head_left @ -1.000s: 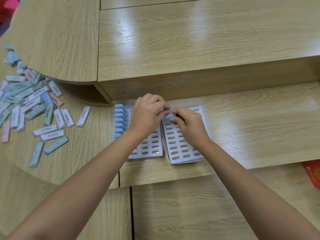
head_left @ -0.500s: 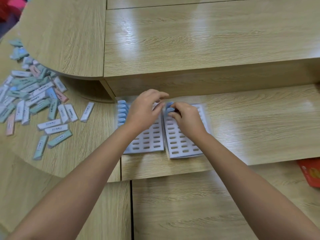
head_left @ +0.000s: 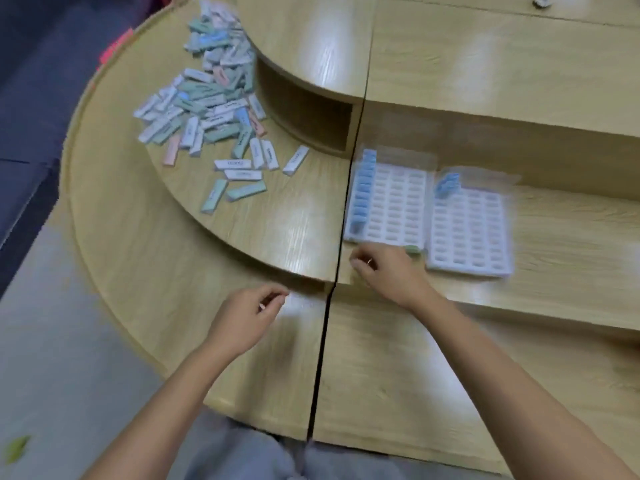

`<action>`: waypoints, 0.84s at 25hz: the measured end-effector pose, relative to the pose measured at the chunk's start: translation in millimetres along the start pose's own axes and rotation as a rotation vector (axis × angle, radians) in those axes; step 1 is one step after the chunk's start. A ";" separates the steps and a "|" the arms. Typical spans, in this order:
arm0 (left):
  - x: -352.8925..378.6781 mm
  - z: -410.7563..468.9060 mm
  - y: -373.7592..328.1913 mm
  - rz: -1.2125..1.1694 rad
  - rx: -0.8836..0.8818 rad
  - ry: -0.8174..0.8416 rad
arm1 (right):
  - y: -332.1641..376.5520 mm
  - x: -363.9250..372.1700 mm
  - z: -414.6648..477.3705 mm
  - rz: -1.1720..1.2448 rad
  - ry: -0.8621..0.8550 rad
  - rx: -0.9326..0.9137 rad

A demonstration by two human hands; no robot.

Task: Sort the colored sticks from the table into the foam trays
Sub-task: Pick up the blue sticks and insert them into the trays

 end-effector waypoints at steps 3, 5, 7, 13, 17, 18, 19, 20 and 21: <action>9.4 -49.9 84.8 0.053 -0.080 0.099 | 28.9 112.7 -13.3 -0.074 0.256 0.012; 0.6 -72.7 137.7 0.018 -0.112 0.102 | 59.3 182.0 -9.3 -0.146 0.357 -0.001; -19.4 -93.1 196.2 -0.038 -0.170 0.067 | 100.6 242.1 7.0 -0.192 0.404 -0.028; -114.9 -144.8 386.3 0.020 -0.304 0.105 | 198.0 405.6 65.7 -0.136 0.392 0.051; -186.0 -135.1 469.7 0.043 -0.363 0.070 | 217.5 469.9 71.7 -0.157 0.452 0.161; -202.3 -119.1 483.8 0.032 -0.351 0.055 | 218.7 479.0 79.8 -0.161 0.459 0.190; -214.5 -104.2 491.1 0.011 -0.336 0.049 | 219.7 484.0 86.1 -0.168 0.470 0.212; -224.8 -90.4 495.3 -0.016 -0.323 0.030 | 220.0 487.0 90.8 -0.179 0.480 0.220; -239.1 -66.5 502.4 -0.035 -0.307 0.016 | 221.8 488.1 107.0 -0.180 0.463 0.225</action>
Point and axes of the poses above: each hand's wrist, its own z-axis towards the middle knuckle, its own x-axis out of the palm, y = z × x, the point moved 9 cm from there along z, towards the middle knuckle, and after that the axes turned 13 degrees about z, right-handed, at the moved point
